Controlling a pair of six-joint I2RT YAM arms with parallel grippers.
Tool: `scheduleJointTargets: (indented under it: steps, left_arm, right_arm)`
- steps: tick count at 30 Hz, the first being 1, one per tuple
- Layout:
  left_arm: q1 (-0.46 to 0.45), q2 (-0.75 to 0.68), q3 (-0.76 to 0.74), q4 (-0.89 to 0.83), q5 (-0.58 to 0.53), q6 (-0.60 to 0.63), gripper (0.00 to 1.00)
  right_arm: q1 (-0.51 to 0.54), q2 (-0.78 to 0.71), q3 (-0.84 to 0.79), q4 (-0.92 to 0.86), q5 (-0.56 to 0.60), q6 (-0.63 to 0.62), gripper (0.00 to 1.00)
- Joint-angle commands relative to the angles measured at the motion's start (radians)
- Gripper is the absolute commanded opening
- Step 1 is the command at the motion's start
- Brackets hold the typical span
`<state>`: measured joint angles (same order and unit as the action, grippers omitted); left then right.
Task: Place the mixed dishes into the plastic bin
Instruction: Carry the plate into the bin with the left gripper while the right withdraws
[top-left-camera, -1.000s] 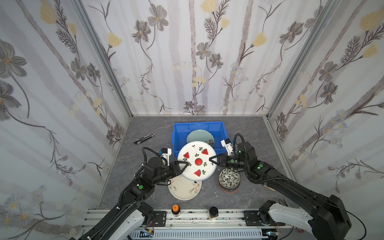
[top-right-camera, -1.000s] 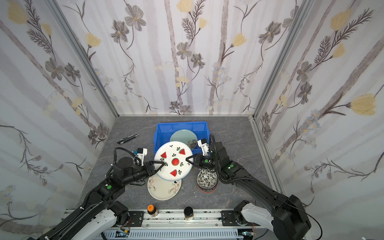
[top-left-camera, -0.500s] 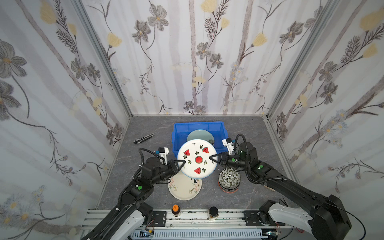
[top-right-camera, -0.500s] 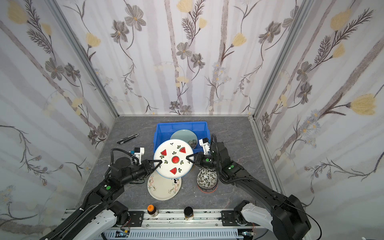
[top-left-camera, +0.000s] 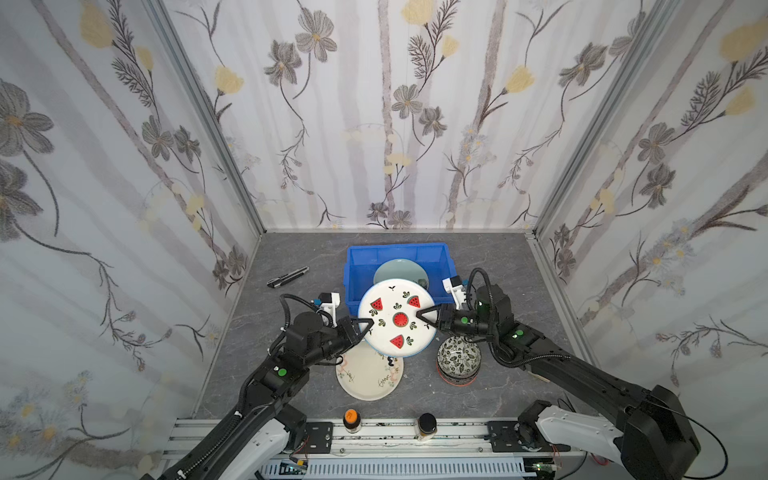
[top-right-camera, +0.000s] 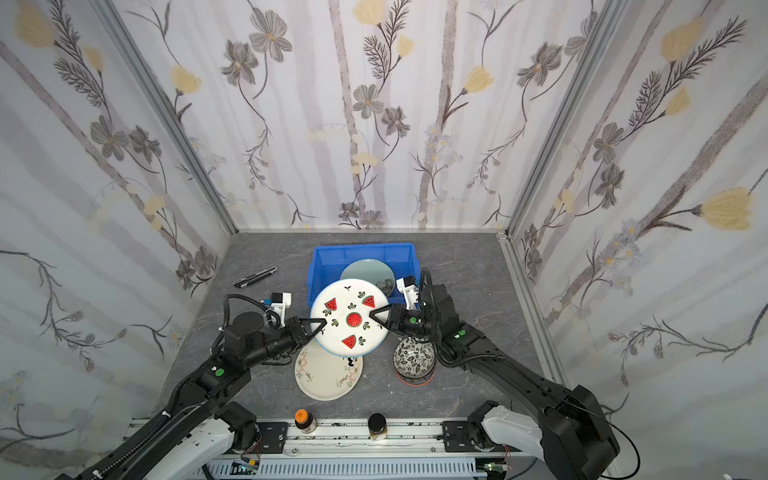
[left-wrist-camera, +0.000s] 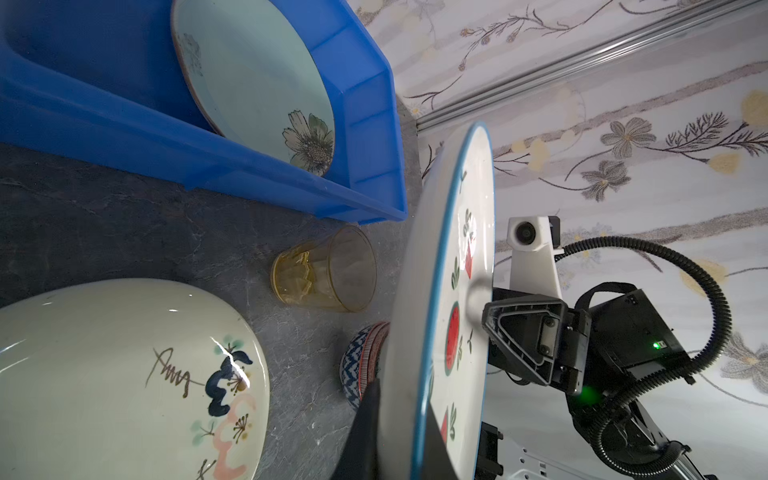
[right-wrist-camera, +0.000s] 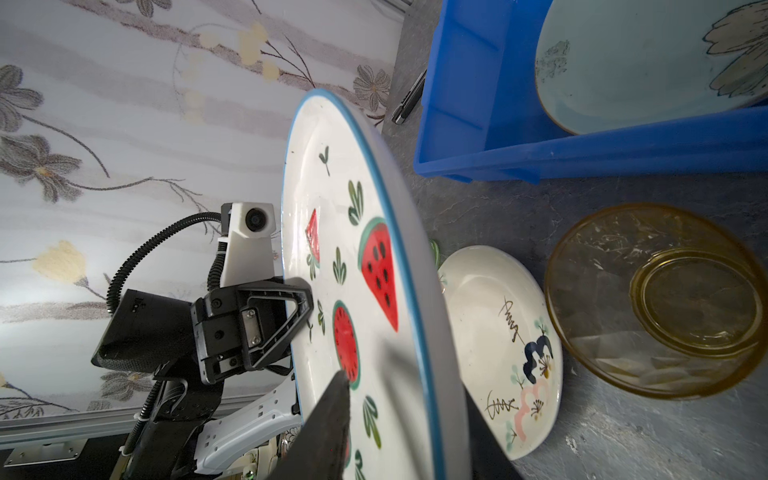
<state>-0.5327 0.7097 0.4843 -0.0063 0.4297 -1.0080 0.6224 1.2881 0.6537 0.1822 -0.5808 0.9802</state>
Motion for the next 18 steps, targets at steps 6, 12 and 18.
scheduleJointTargets:
  steps: [6,12,18]
  left_arm:
    - [0.037,0.073,0.088,0.110,0.044,0.043,0.00]
    - [0.076,0.172,0.169,0.129,0.083,0.070,0.00]
    - [0.124,0.292,0.243,0.149,0.123,0.099,0.00]
  right_arm:
    - [-0.004,-0.051,0.002,-0.052,0.069,-0.051,0.52]
    - [-0.012,-0.112,-0.004,-0.124,0.141,-0.070,0.62]
    - [-0.026,-0.192,-0.032,-0.178,0.199,-0.072,0.71]
